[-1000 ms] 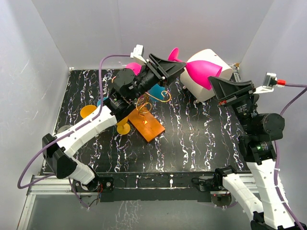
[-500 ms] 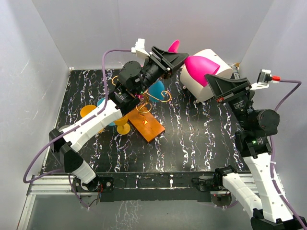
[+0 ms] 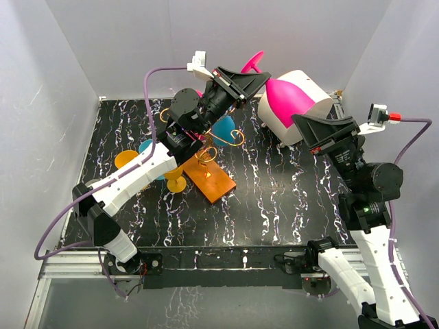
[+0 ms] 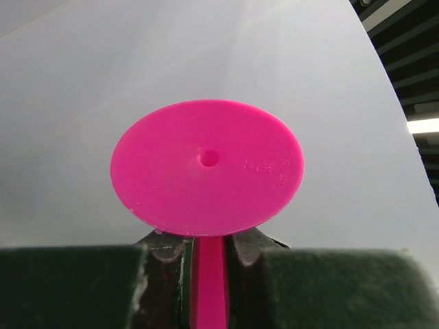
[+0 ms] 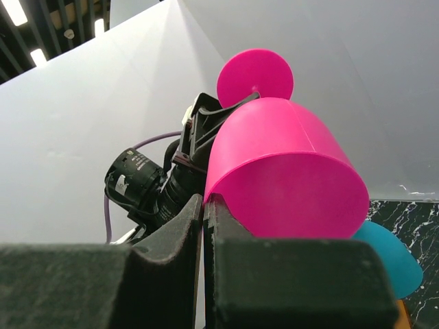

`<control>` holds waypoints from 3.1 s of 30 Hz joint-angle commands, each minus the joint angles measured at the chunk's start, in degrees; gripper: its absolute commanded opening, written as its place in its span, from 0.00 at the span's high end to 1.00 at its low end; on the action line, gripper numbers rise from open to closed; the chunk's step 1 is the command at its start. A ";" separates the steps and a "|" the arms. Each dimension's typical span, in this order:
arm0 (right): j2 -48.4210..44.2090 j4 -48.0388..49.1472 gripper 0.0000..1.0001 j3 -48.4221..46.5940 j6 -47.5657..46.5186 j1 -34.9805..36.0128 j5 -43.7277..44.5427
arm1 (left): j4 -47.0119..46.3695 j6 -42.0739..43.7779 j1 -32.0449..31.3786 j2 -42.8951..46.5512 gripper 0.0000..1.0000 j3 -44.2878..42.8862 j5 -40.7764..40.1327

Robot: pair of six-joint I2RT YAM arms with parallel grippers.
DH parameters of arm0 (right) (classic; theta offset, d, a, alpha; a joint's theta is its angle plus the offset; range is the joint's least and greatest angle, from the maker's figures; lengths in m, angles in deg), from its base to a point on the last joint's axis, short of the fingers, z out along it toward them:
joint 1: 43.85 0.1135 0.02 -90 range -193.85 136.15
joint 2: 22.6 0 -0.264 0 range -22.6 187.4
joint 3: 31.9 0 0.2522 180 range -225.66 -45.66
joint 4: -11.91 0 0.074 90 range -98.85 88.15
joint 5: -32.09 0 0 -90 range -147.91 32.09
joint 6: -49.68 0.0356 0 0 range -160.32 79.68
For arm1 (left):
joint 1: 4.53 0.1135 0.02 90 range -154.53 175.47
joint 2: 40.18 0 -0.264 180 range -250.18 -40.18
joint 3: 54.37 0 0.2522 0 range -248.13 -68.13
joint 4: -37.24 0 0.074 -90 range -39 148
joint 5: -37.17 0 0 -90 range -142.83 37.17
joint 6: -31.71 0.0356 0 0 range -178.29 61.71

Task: Place the wine glass upside down on the wine glass rack

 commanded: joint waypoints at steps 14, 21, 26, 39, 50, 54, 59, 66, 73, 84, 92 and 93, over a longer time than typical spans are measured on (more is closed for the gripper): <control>-3.85 -10.26 0.44 -1.82 -6.01 0.14 2.77 | -5.74 7.47 0.22 4.81 1.00 2.81 -3.93; -7.56 -15.44 0.23 -2.60 -12.57 0.14 11.52 | -6.09 12.20 0.22 10.54 1.00 8.46 -5.76; -5.46 -21.78 0.21 -6.59 -14.56 0.14 15.41 | -5.08 19.98 0.22 13.04 1.00 9.68 -3.73; 3.31 -22.50 0.21 -17.90 -15.14 0.14 -1.49 | -1.12 42.81 0.24 18.10 1.00 13.60 18.53; 7.02 -17.51 0.24 -19.28 -10.46 0.14 -19.68 | 8.30 58.34 0.22 20.35 1.00 14.44 32.73; 8.03 -17.66 0.26 -19.61 -8.19 0.14 -19.42 | 9.10 62.70 0.17 21.07 1.00 15.00 34.59; 10.86 -20.01 0.38 -20.15 -2.50 0.09 -19.46 | 9.71 67.35 0.22 20.56 1.00 14.84 38.06; 12.17 -25.27 0.42 -22.66 -2.52 0.14 -20.00 | 10.08 69.15 0.22 19.09 1.00 13.91 40.12; 14.39 -32.41 0.53 -24.67 -4.00 0.14 -20.50 | 10.06 69.54 0.22 18.49 1.00 13.95 41.36; 15.76 -37.88 0.59 -25.41 -5.16 0.14 -23.28 | 12.21 70.95 0.22 16.35 1.00 13.22 41.44; 16.31 -37.97 0.73 -24.17 -4.32 0.12 -25.88 | 13.59 71.62 0.20 15.35 1.00 13.37 40.51; 16.43 -37.97 0.77 -23.98 -4.00 0.14 -25.98 | 13.67 71.65 0.21 15.21 1.00 13.48 40.33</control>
